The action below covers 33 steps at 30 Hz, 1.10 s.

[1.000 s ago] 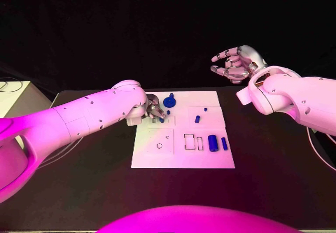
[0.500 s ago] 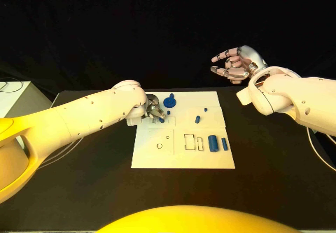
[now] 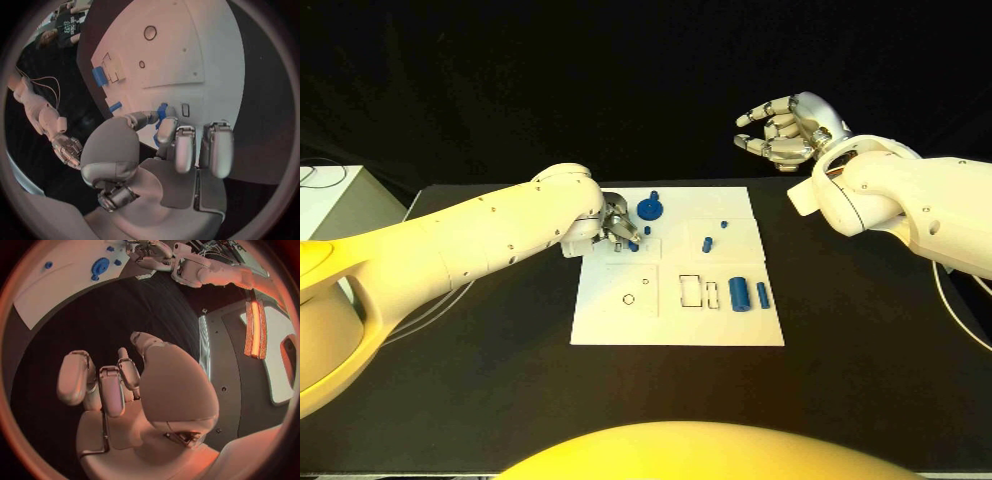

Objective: Assemble the parts on the task board

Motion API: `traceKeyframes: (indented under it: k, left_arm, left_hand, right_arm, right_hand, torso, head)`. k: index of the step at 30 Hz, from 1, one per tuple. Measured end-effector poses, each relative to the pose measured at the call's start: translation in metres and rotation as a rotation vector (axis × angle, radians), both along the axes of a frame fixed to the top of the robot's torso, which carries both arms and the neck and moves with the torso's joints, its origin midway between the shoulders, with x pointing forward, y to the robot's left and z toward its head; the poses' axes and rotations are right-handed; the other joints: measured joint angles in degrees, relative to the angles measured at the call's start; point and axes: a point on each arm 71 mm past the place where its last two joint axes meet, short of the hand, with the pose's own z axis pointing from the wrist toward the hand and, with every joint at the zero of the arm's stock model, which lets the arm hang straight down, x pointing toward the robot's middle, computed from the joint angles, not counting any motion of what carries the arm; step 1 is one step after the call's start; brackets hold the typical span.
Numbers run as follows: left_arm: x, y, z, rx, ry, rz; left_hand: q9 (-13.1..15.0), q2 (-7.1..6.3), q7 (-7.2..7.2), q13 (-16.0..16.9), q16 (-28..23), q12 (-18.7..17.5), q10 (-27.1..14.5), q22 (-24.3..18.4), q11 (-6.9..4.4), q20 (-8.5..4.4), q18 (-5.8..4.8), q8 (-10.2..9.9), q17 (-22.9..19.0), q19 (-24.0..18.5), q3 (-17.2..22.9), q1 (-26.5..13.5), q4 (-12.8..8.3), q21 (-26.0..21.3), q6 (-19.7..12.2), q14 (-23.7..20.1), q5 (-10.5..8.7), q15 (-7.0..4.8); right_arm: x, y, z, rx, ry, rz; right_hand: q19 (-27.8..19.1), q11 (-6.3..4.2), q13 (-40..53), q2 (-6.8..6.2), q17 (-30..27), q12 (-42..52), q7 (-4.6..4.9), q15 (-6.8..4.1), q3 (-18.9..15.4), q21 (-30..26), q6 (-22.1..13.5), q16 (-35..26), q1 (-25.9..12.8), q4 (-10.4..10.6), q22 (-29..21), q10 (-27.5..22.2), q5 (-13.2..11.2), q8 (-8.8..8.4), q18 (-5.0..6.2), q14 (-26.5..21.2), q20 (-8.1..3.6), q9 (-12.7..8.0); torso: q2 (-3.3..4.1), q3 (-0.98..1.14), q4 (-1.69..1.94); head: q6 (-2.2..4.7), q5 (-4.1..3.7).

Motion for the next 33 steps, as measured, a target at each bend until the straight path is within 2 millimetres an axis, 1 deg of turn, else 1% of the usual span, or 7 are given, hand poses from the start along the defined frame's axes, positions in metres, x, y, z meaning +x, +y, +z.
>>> traceKeyframes:
  k: [19,22,23,25,28,31,33]
  left_arm:
    - [-0.0012,-0.0023,-0.0019,0.004,0.008,-0.007]
    - [-0.0016,-0.0027,-0.0031,0.003,0.010,-0.007]
    - [-0.0017,-0.0027,-0.0034,0.003,0.011,-0.006]
    - [-0.0017,-0.0027,-0.0039,0.002,0.011,-0.005]
    - [-0.0014,-0.0020,-0.0045,0.003,0.010,0.000]
    - [-0.0011,-0.0016,-0.0048,0.002,0.009,0.004]
    - [-0.0009,-0.0014,-0.0050,0.001,0.009,0.006]
  left_hand:
    - [0.2,0.20,0.00,-0.1,0.0,0.0,0.0,0.0,-0.01,0.00,0.00,-0.1,0.0,0.0,-0.2,0.0,-0.2,0.0,0.0,0.0,-0.23,0.00]
    - [0.4,0.29,-0.04,-0.1,0.0,0.0,0.3,0.0,-0.32,0.00,0.00,-0.1,0.0,0.0,-0.5,-0.5,-0.5,0.0,0.2,0.0,-0.53,0.00]
    - [0.5,0.25,-0.24,-0.2,0.0,0.0,0.3,0.0,-0.33,-0.01,0.00,-0.1,0.0,0.0,-0.7,-1.1,-0.7,0.0,0.2,0.0,-0.75,0.00]
    - [0.5,-0.19,-1.07,-0.2,0.0,0.0,0.4,0.0,-0.34,-0.21,0.00,-0.1,0.0,0.2,-1.4,-1.9,-1.4,0.0,0.8,0.0,-1.35,0.00]
    - [0.3,-0.81,-2.06,-0.2,0.0,-0.1,0.4,0.0,-0.44,-0.20,0.00,-0.5,0.0,0.2,-2.0,-2.5,-2.0,0.0,1.6,-0.2,-1.66,-0.21]
    - [-0.1,-1.15,-2.32,-0.3,0.0,-0.3,0.4,0.0,-0.44,-0.21,0.00,-1.2,0.0,0.2,-3.1,-3.0,-3.1,0.0,1.8,0.0,-2.06,-0.42]
    - [-0.2,-1.23,-2.38,-0.3,0.0,-0.3,0.4,0.0,-0.44,-0.41,0.00,-1.3,0.0,0.0,-3.5,-3.1,-3.5,0.0,1.9,0.0,-2.40,-0.42]
  right_arm:
    - [-0.0001,0.0005,-0.0001,0.000,0.002,0.002]
    - [-0.0002,0.0004,-0.0002,0.000,0.002,0.003]
    - [-0.0002,0.0004,-0.0002,0.000,0.002,0.003]
    - [-0.0003,0.0003,-0.0002,0.000,0.002,0.002]
    - [-0.0004,0.0003,-0.0002,0.000,0.002,0.003]
    - [-0.0005,0.0004,-0.0002,0.000,0.002,0.003]
    - [-0.0005,0.0004,-0.0002,0.000,0.002,0.003]
  right_hand:
    - [0.0,0.00,0.0,0.00,0.0,0.0,0.00,0.00,0.0,0.0,0.0,0.0,0.0,0.0,0.0,0.0,0.0,0.00,0.00,0.0,0.00,0.0]
    - [0.0,0.00,0.0,0.00,0.0,0.0,0.00,0.00,0.0,0.0,0.0,0.0,0.0,0.0,0.0,0.0,0.0,0.00,0.00,0.0,0.00,0.0]
    - [0.0,0.00,0.0,0.00,0.0,0.0,0.00,0.00,0.0,0.0,0.0,0.0,0.0,0.0,0.0,0.0,0.0,0.00,0.00,0.0,0.00,0.0]
    - [0.0,0.00,0.0,0.00,0.0,0.0,0.00,0.00,0.0,0.0,0.0,0.0,0.0,0.0,0.0,0.0,0.0,0.00,0.00,0.0,0.00,0.0]
    - [0.0,0.00,0.0,0.00,0.0,0.0,0.13,0.00,0.4,-0.3,-0.1,0.0,0.0,0.0,-0.1,0.0,0.0,0.29,0.00,0.0,0.00,0.0]
    - [0.0,0.00,0.0,0.00,0.0,0.0,0.20,0.00,0.5,-0.3,-0.2,0.0,0.0,0.0,-0.1,0.0,0.0,0.44,0.00,0.0,0.00,0.0]
    - [0.0,0.00,0.0,0.00,0.0,0.0,0.20,0.00,0.5,-0.3,-0.2,0.0,0.0,0.0,-0.1,0.0,0.0,0.44,0.00,0.0,0.00,0.0]
  torso:
    - [-0.07,0.04,-0.01]
    - [-0.07,0.05,-0.01]
    - [-0.06,0.05,-0.02]
    - [-0.05,0.07,-0.02]
    - [-0.04,0.08,-0.02]
    - [-0.04,0.08,-0.01]
    - [-0.04,0.07,-0.01]
  head:
    - [-0.14,0.01]
    - [-0.15,-0.07]
    - [-0.15,-0.10]
    - [-0.15,-0.13]
    - [-0.12,-0.16]
    - [-0.10,-0.17]
    - [-0.10,-0.18]
